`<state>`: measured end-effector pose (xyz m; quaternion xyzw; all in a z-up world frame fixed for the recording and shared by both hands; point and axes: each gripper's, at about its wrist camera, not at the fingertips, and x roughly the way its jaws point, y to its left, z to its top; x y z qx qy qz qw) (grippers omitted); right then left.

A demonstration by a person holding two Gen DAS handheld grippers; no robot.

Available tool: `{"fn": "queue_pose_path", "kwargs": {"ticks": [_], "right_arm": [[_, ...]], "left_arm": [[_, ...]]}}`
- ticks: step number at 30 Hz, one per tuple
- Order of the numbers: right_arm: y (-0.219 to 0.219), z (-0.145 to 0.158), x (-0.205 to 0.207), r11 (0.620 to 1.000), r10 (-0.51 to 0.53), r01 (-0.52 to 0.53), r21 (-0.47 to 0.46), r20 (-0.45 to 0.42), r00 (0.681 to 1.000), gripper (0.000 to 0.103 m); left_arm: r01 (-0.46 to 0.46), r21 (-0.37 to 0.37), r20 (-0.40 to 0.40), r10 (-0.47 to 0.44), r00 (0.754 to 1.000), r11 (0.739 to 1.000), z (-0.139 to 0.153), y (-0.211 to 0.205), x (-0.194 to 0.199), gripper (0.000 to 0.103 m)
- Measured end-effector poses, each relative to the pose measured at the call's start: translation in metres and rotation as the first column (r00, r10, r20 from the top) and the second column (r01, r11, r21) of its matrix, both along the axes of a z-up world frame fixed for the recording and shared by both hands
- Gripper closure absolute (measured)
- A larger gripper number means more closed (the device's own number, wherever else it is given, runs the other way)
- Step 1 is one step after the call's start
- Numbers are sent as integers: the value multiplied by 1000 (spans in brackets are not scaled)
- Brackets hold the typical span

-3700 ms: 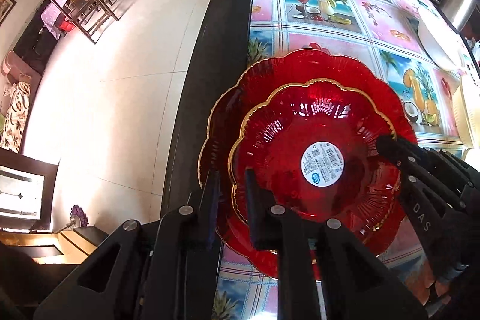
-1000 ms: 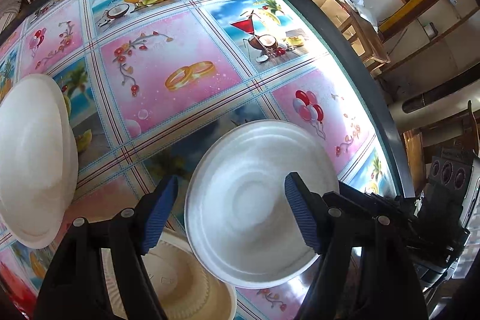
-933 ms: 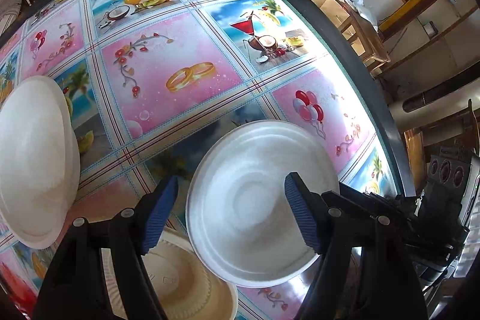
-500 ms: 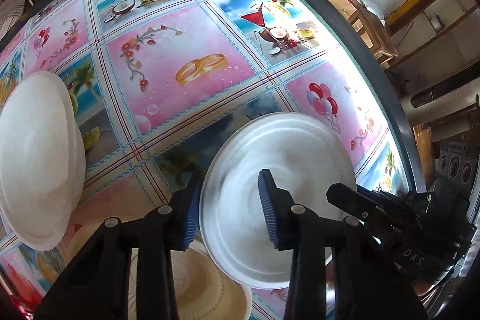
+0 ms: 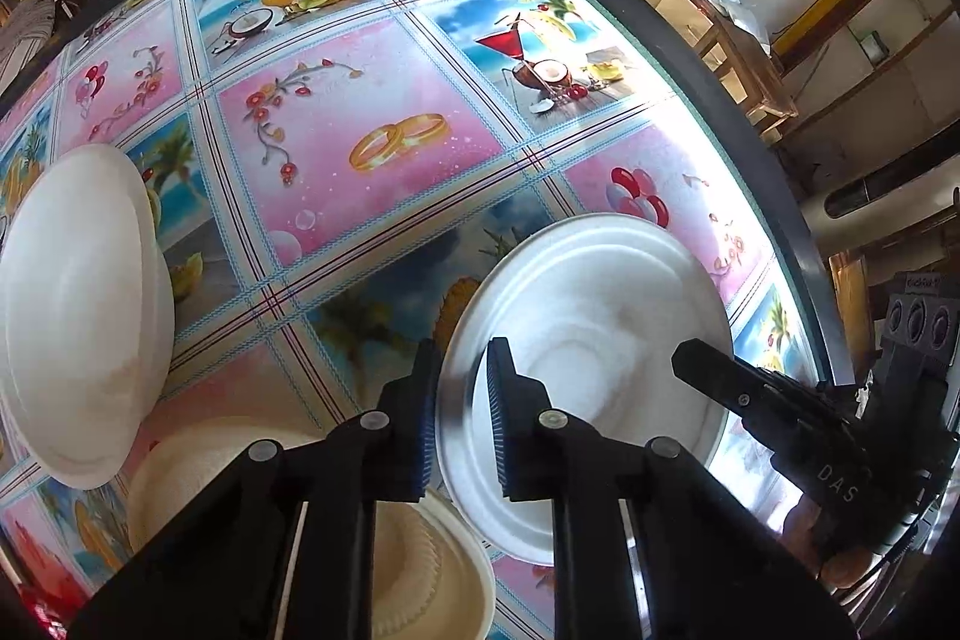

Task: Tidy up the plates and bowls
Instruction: 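Carry the white foam plate and lower it onto the red plate stack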

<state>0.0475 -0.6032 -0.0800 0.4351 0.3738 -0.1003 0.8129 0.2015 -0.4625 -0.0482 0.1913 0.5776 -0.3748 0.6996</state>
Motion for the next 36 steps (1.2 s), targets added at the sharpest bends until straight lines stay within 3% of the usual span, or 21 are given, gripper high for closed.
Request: {"fn": "queue_pose_path", "kwargs": {"ticks": [9,18,28,36], "right_arm": [[5,29,-18,999,-35,37,-31,66,997,96],[61,72,-15,995,48,-37,-95,111,993,96],[189,108,12,959,264,-244,-147,136,955,96],[332,115,48,882,468,-451,-139,136,873,96]], "left_arm": [[4,-47,37,-2,999,999,33,19,-18,92],[-73,-94,84,81,993,993,66,95,-28,92],[-243,-95,135,254,958,965,92,248,-35,92],[-439,-59,172,443,880,896,96,393,-42,91]]}}
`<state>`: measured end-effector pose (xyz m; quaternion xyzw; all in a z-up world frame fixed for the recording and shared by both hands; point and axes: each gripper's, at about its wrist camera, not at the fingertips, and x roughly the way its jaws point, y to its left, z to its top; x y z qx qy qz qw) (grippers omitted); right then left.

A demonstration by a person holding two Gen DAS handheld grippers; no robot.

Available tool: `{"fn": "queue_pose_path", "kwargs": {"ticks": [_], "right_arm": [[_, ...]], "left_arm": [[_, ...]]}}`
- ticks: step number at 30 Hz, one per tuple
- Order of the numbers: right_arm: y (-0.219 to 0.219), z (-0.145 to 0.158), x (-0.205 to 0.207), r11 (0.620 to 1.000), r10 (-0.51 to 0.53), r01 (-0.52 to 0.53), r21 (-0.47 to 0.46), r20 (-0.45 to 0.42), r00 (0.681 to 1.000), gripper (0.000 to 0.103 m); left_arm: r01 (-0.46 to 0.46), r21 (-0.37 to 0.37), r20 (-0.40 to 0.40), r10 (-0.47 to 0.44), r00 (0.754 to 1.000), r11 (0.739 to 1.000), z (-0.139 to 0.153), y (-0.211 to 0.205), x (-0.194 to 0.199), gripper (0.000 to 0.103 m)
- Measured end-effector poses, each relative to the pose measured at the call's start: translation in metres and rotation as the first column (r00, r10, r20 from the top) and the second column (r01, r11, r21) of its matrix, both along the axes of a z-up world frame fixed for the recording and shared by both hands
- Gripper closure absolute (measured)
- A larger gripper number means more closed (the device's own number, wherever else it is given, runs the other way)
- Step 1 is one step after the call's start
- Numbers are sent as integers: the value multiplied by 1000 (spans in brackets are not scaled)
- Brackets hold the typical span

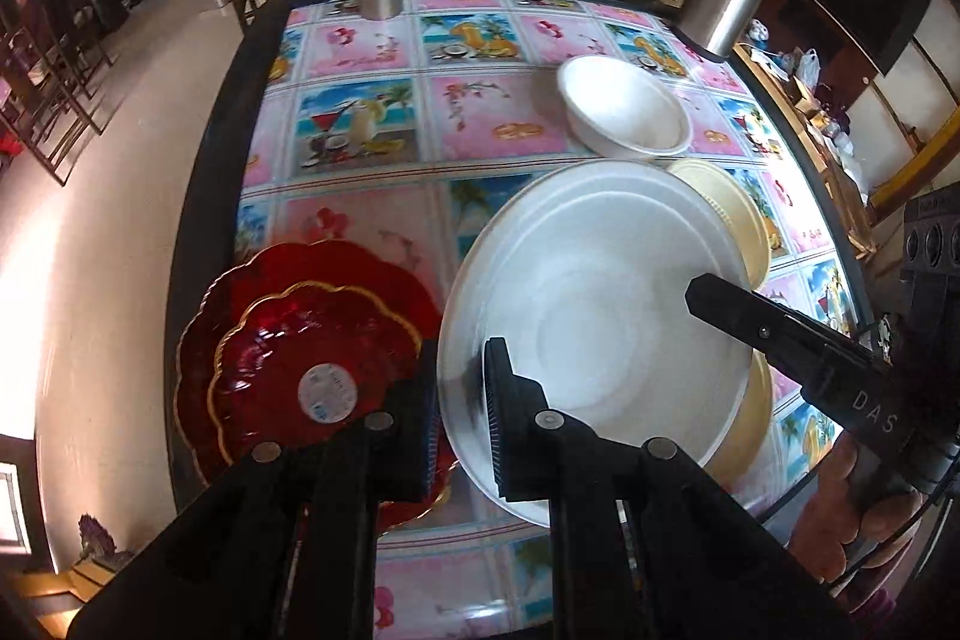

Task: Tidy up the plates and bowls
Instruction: 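Carry the white foam plate and lower it onto the red plate stack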

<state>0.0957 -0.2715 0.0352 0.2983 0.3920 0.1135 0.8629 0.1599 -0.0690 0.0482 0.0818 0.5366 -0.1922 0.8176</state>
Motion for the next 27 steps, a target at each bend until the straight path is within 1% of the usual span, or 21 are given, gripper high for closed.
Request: {"fn": "queue_pose_path", "kwargs": {"ticks": [3,6,9,12,14,19,22,25,26,27], "right_arm": [[46,0,13,998,63,-63,-3,-6,998,96],[84,-5,25,994,109,-109,-20,-24,994,96],[115,-19,37,990,130,-133,-43,-55,990,96],[133,-38,50,988,140,-146,-58,-99,985,95],[137,-53,58,986,146,-155,-64,-132,981,95],[149,-80,71,983,144,-162,-88,-183,973,95],[151,-88,74,981,140,-162,-103,-195,971,96],[152,-93,76,979,131,-158,-128,-199,971,96],[154,-95,78,978,131,-159,-137,-197,972,95],[154,-96,79,977,130,-160,-143,-198,972,91]], "left_arm": [[-61,3,-9,61,998,998,-4,41,-3,91],[-118,1,-34,118,992,993,-17,74,0,91],[-159,3,-70,159,985,987,-37,97,9,91],[-183,5,-115,183,976,983,-59,110,18,91],[-194,10,-142,194,971,981,-73,117,23,91],[-209,18,-170,209,963,978,-94,124,31,91],[-201,22,-173,202,964,979,-98,125,33,91],[-199,44,-147,204,968,979,-95,126,34,91],[-200,49,-142,205,968,979,-95,127,35,91],[-199,53,-138,204,969,979,-94,127,35,91]]}}
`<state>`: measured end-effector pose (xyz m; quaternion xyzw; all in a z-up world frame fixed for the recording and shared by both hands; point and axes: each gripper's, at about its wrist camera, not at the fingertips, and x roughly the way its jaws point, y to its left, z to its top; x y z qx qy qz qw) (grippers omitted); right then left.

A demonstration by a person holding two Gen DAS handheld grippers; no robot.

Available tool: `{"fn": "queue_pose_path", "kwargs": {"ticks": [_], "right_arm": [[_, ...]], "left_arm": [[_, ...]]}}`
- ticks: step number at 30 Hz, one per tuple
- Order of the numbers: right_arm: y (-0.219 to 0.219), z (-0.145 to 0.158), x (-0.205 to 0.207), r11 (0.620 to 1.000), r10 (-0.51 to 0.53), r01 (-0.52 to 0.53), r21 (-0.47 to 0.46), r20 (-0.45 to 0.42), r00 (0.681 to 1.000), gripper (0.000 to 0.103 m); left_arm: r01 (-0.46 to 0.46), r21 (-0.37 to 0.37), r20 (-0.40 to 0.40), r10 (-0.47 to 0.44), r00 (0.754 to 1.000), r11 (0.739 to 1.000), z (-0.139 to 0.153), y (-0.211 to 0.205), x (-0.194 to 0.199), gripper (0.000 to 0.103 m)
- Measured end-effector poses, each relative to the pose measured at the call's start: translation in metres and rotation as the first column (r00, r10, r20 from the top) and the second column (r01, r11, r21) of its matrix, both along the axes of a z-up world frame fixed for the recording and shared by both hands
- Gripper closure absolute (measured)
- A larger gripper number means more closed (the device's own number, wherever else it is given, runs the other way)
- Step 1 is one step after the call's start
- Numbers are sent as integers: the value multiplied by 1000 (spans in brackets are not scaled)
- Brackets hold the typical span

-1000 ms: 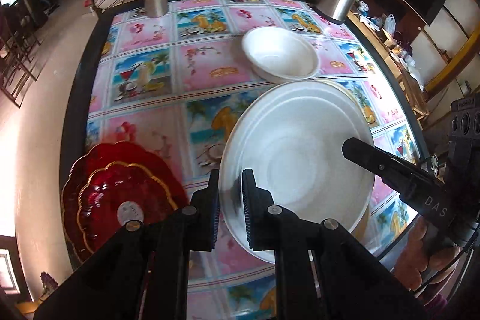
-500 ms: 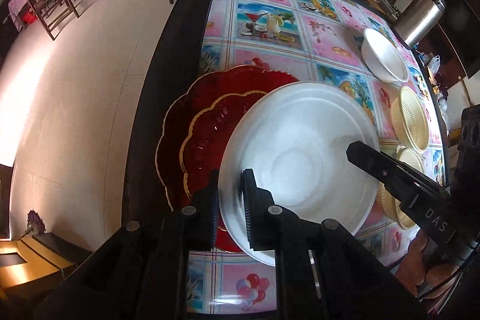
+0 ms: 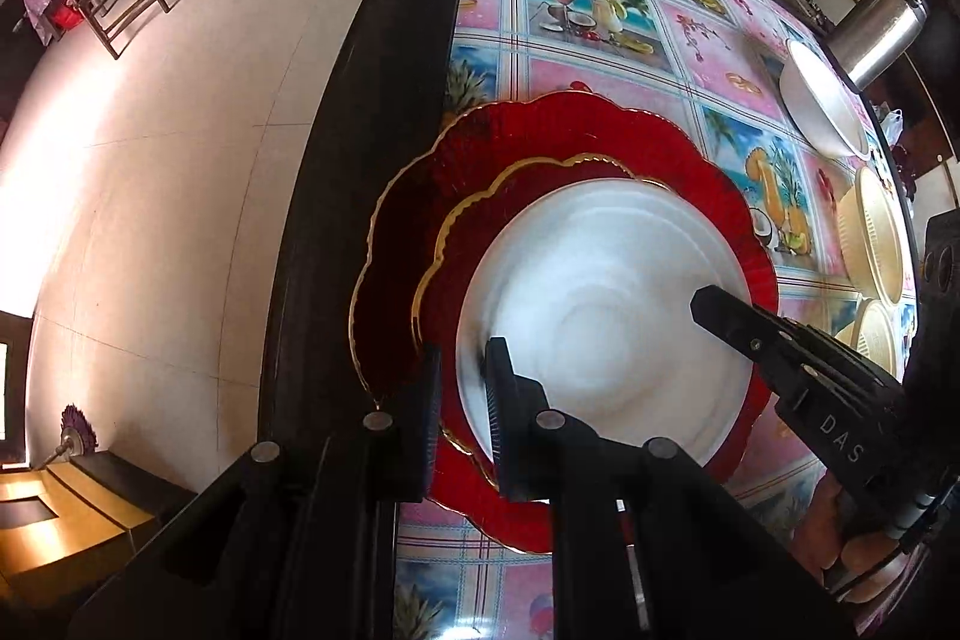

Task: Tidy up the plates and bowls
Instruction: 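Grasp the beige paper plate rim with the right tool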

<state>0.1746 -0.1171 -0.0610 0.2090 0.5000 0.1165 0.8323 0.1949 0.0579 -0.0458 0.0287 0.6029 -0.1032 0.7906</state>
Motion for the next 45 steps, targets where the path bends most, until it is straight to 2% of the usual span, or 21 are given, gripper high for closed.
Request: {"fn": "queue_pose_path", "kwargs": {"ticks": [2,4,5,7,11,17,19,21,22,24,26,28,31,37,45], "right_arm": [[-1,0,0,1000,-8,8,-3,0,1000,91],[0,3,-1,999,-2,3,-33,7,1000,85],[1,7,-4,998,-6,7,-62,23,1000,78],[-3,18,-10,995,-16,23,-102,67,998,77],[-26,54,-31,991,-39,60,-122,172,984,77],[-93,101,-85,986,-72,108,-124,259,963,77],[-123,109,-104,983,-94,131,-129,259,961,77],[-155,111,-122,981,-119,151,-122,240,963,77],[-170,111,-131,980,-132,161,-116,227,965,77],[-198,107,-145,975,-171,196,-108,204,964,75],[-219,100,-154,968,-196,219,-120,181,964,75],[-234,88,-159,965,-215,233,-119,144,966,75],[-256,67,-161,969,-233,238,-63,82,969,75],[-269,39,-160,970,-242,242,5,15,970,75],[-269,22,-154,970,-243,243,-9,-31,969,75]], "left_arm": [[-4,2,4,4,1000,1000,1,0,0,91],[-9,-5,8,9,1000,1000,5,1,-1,91],[-11,-3,17,11,1000,1000,8,1,-2,91],[-15,-8,38,16,999,1000,18,1,-5,91],[4,-30,94,-1,996,1000,45,-10,-19,91],[152,-35,137,-146,980,988,62,-76,-60,91],[197,-41,131,-191,973,979,59,-103,-73,91],[244,-45,123,-237,964,969,54,-132,-85,86],[262,-48,112,-256,960,964,51,-145,-90,83],[288,-39,97,-283,954,957,43,-167,-98,64],[293,-30,86,-289,953,956,35,-185,-100,51],[281,-54,58,-278,959,958,27,-199,-99,50],[267,-108,16,-267,964,958,18,-216,-95,50],[251,-115,-31,-256,966,961,3,-236,-89,50],[228,-150,-74,-240,968,962,-10,-238,-86,50]]}}
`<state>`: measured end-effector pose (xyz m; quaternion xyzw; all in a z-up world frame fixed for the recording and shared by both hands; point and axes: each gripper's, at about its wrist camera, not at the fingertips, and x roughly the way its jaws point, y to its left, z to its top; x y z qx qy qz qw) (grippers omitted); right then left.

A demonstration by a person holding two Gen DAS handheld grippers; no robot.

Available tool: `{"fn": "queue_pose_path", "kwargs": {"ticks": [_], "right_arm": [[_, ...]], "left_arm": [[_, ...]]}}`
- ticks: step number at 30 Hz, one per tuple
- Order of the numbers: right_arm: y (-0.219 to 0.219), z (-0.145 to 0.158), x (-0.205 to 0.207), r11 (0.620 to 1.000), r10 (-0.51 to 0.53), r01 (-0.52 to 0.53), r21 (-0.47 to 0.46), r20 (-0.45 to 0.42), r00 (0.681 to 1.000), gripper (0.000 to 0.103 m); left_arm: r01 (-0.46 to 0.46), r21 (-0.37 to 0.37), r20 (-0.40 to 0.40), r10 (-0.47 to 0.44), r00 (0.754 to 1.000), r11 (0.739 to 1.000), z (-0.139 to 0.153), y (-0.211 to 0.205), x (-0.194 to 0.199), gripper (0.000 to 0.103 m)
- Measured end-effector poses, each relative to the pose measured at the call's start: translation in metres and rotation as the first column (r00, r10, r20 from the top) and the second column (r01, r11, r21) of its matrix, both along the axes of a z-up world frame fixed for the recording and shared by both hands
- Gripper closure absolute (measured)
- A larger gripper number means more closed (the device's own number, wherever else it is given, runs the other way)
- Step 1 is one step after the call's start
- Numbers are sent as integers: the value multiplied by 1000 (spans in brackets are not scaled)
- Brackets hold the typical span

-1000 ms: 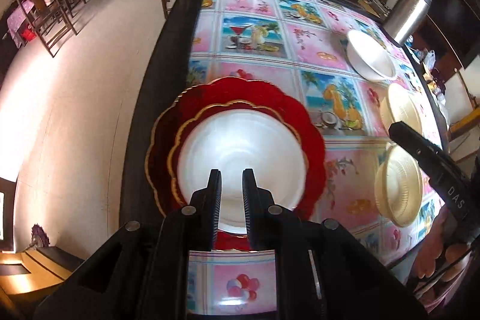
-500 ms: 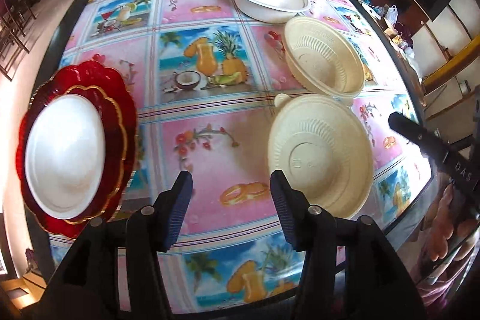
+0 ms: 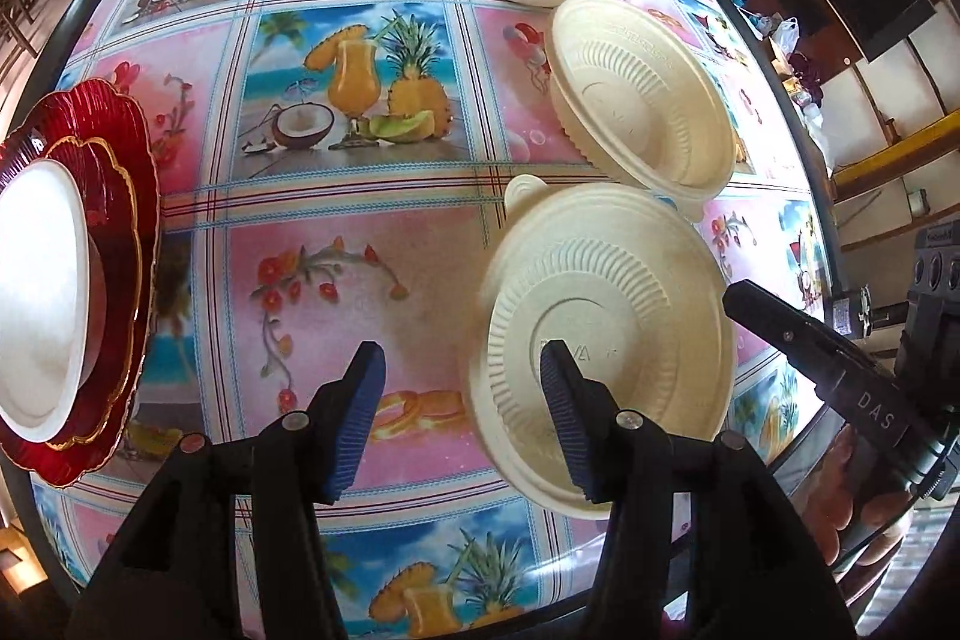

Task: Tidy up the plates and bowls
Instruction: 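Grasp the beige paper plate rim with the right tool, then carry the beige paper plate and lower it onto the plate stack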

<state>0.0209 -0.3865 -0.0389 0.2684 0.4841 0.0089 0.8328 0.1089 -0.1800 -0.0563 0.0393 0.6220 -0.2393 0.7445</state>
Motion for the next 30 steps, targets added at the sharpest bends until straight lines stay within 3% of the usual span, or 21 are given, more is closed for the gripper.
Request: {"fn": "queue_pose_path", "kwargs": {"ticks": [7,11,15,21,30], "right_arm": [[7,-11,3,1000,-4,5,24,-21,1000,75],[10,-15,5,1000,-1,1,13,-36,999,82],[10,-18,6,1000,-13,14,4,-43,999,92],[12,-17,5,1000,-21,20,-9,-36,999,93],[14,-17,4,999,-30,30,-19,-33,999,93]], "left_arm": [[3,-22,-3,-3,1000,1000,-2,-2,-2,51],[7,-14,8,-7,1000,1000,-1,-3,-2,51],[16,-7,10,-16,1000,1000,-2,-3,-3,63],[6,-17,17,-6,1000,1000,1,-2,-3,89],[2,-28,36,-1,999,1000,0,3,-6,94]]}}
